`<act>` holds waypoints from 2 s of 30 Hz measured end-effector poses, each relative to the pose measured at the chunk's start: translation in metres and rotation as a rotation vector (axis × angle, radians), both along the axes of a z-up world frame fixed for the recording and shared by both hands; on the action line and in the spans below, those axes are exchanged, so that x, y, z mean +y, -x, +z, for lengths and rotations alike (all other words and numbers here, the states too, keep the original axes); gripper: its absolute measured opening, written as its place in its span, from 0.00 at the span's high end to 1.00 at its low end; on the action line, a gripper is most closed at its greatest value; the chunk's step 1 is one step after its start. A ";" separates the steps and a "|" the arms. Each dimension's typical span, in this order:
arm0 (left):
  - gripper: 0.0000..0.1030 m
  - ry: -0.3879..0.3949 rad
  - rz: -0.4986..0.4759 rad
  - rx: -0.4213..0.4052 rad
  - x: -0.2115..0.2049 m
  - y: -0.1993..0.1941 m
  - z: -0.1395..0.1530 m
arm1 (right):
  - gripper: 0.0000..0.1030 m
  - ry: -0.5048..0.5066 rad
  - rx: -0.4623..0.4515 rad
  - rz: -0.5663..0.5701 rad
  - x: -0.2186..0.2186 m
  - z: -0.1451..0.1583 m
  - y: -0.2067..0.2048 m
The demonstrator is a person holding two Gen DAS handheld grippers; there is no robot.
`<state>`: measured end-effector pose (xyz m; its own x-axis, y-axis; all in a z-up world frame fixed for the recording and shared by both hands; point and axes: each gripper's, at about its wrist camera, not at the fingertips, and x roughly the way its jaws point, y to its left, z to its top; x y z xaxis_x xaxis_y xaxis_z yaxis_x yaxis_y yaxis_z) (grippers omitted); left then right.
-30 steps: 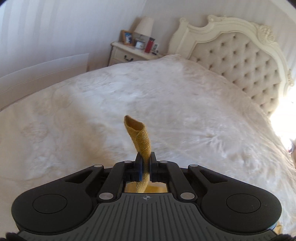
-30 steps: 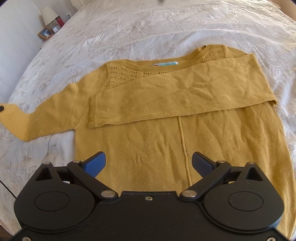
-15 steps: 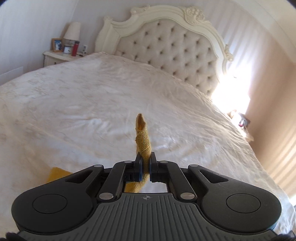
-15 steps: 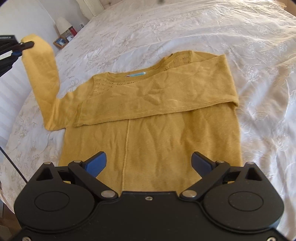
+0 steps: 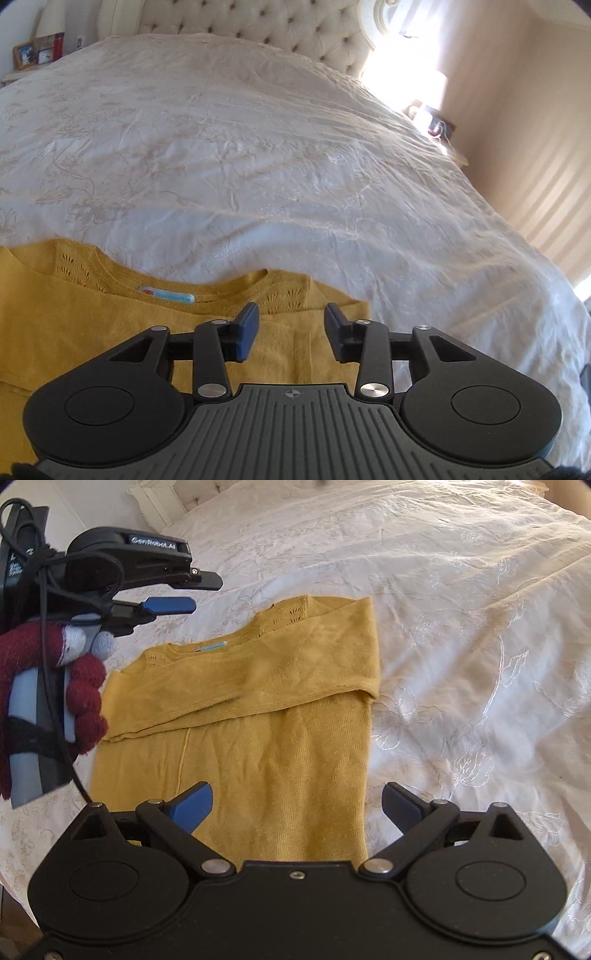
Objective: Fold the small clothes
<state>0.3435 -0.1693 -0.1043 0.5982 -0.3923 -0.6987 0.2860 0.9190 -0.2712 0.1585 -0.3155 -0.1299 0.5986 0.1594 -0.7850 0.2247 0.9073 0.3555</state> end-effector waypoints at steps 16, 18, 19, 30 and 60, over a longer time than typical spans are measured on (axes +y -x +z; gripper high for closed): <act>0.46 -0.293 0.260 0.158 0.162 0.016 -0.054 | 0.37 0.041 -0.026 0.042 0.004 0.002 -0.107; 0.46 -0.305 0.291 0.175 0.174 0.014 -0.061 | 0.37 0.047 -0.016 0.044 0.003 -0.002 -0.121; 0.46 -0.309 0.305 0.186 0.179 0.011 -0.064 | 0.37 0.049 -0.006 0.048 0.002 -0.005 -0.129; 0.30 -0.235 0.387 0.285 0.196 -0.001 -0.093 | 0.37 -0.011 0.082 0.067 -0.007 -0.040 -0.169; 0.16 -0.249 0.357 0.302 0.193 -0.008 -0.094 | 0.88 0.144 0.106 0.047 -0.037 -0.028 -0.164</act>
